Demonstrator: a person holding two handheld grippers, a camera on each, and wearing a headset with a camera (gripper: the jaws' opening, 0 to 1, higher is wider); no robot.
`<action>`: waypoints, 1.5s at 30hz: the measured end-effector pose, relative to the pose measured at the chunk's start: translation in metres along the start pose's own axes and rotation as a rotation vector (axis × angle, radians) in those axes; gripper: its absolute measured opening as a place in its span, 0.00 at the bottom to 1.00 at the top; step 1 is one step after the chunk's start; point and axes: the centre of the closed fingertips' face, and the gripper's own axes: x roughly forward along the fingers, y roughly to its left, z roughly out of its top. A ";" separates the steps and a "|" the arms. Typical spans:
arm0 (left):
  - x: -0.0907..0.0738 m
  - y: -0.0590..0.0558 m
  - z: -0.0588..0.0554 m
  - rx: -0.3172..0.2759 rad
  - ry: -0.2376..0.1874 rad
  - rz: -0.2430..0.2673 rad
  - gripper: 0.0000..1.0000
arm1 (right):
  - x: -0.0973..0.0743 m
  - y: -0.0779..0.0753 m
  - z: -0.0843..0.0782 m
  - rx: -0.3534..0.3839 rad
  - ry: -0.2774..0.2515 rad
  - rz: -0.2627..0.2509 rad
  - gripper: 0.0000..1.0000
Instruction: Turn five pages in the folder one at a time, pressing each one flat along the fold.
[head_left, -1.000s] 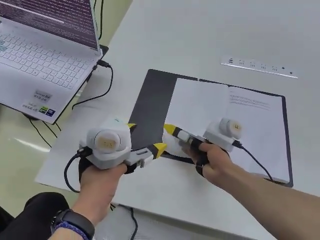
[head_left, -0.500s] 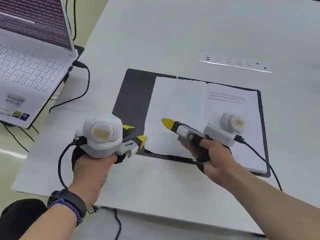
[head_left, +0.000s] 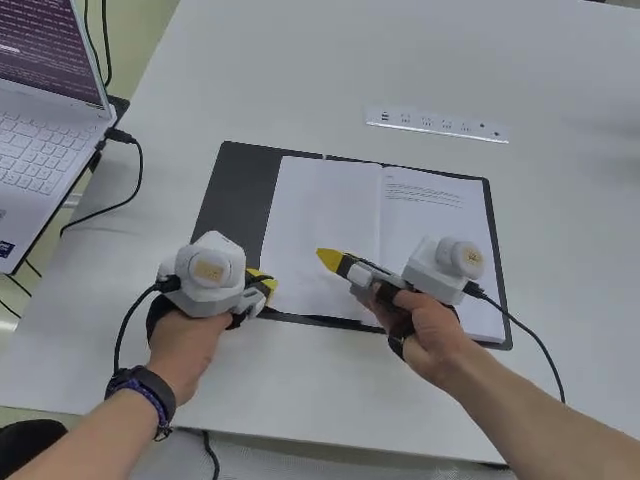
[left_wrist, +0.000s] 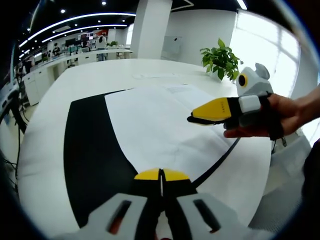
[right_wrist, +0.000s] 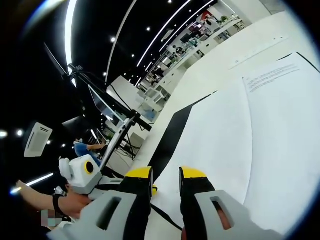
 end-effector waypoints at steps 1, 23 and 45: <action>0.001 0.000 -0.001 0.002 0.008 0.001 0.00 | 0.000 0.000 0.000 -0.001 0.001 0.000 0.19; -0.006 -0.004 -0.011 -0.018 0.037 0.032 0.00 | -0.003 -0.032 0.025 -0.043 0.016 -0.024 0.16; -0.003 -0.001 -0.013 -0.016 0.045 0.043 0.00 | 0.003 -0.071 0.059 -0.008 -0.037 -0.087 0.07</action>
